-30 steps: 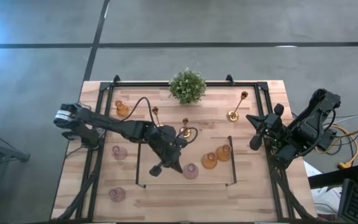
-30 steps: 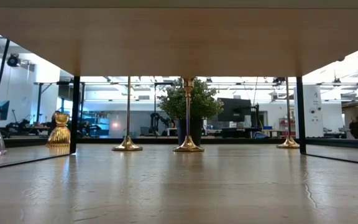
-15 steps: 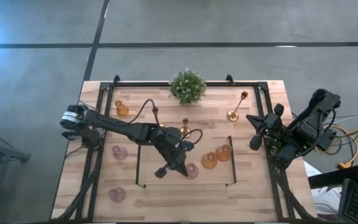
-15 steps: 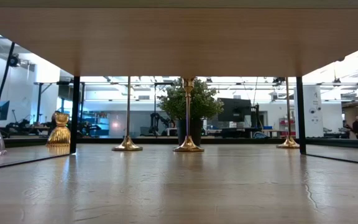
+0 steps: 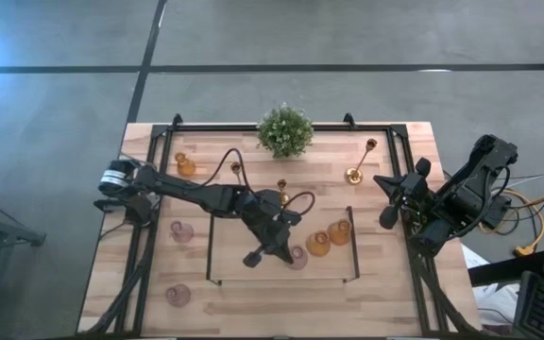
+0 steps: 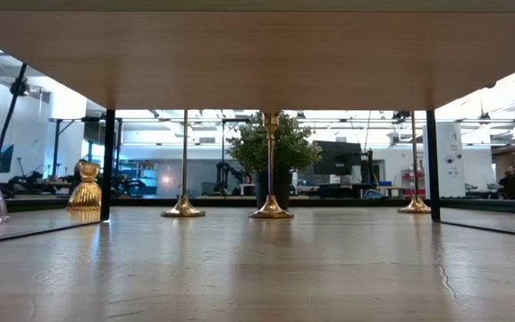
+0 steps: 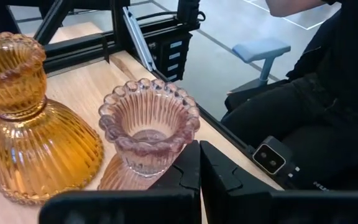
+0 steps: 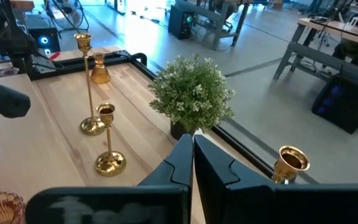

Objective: Pick & Place candle stick holders
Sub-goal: Put the top violet candle holder on the shelf

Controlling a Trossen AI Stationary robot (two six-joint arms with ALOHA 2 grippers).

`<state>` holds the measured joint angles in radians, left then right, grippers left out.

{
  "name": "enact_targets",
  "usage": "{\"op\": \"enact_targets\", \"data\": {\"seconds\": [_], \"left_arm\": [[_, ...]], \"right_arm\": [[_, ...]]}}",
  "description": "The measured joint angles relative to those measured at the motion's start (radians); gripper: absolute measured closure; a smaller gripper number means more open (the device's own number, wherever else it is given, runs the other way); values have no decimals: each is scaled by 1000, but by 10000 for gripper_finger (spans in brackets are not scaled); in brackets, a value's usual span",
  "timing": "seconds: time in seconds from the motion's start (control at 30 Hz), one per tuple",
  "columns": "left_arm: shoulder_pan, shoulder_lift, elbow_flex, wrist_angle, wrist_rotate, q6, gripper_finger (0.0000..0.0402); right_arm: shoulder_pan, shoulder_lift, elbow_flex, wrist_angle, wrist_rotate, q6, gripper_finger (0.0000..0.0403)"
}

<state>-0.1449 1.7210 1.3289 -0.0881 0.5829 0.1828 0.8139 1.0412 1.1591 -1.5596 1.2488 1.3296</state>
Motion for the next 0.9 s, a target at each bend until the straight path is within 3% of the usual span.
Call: {"op": "enact_targets", "data": {"seconds": [0.13,0.43,0.9], "left_arm": [[1,-7,0,-12,-1,-3,401],[-20,-82,59,-294,-24,-3,401],[-133,-427,58,-634,-631,-71,401]], "right_arm": [[0,0,0,0,-2,0,395],[0,0,0,0,-2,-1,395],[0,0,0,0,-24,5,395]]}}
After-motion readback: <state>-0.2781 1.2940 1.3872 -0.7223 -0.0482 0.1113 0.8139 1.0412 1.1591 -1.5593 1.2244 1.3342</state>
